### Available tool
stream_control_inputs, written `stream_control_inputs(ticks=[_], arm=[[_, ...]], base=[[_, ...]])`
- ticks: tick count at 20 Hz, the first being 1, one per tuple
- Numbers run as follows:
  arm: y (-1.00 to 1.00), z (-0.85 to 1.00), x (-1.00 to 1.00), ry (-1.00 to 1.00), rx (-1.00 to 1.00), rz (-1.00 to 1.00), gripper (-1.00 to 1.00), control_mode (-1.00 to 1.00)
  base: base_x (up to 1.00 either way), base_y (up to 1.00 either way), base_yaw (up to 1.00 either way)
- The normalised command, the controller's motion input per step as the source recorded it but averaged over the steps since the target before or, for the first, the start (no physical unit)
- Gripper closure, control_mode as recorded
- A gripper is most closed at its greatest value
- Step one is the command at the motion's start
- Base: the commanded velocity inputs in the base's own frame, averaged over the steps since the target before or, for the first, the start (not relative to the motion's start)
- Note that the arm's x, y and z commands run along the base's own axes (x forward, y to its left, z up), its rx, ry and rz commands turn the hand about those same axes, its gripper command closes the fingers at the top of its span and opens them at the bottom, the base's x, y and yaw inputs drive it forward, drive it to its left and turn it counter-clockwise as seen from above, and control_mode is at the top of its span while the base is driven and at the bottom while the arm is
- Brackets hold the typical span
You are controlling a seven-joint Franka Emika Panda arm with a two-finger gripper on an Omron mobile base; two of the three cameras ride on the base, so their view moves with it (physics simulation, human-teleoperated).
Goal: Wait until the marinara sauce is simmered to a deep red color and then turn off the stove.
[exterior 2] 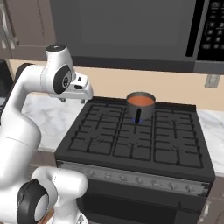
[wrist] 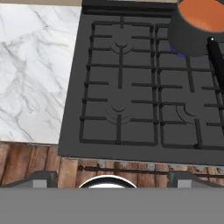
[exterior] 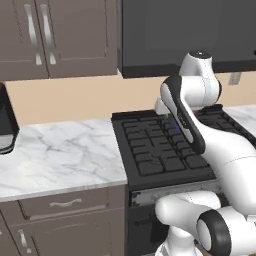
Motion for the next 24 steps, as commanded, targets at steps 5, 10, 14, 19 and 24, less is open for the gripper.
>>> stream_control_inputs(ticks=[5,10,14,19,24], arm=[[0.0,0.0,0.0,0.0,0.0,0.0,-1.0,1.0],[0.0,0.0,0.0,0.0,0.0,0.0,-1.0,1.0],[0.0,0.0,0.0,0.0,0.0,0.0,-1.0,1.0],[0.0,0.0,0.0,0.0,0.0,0.0,-1.0,1.0],[0.0,-0.03,0.0,0.0,0.0,0.0,-1.0,-1.0]], base=[[0.54,0.0,0.0],[0.57,0.0,0.0],[0.54,0.0,0.0],[0.24,0.0,0.0],[0.03,0.0,0.0]])
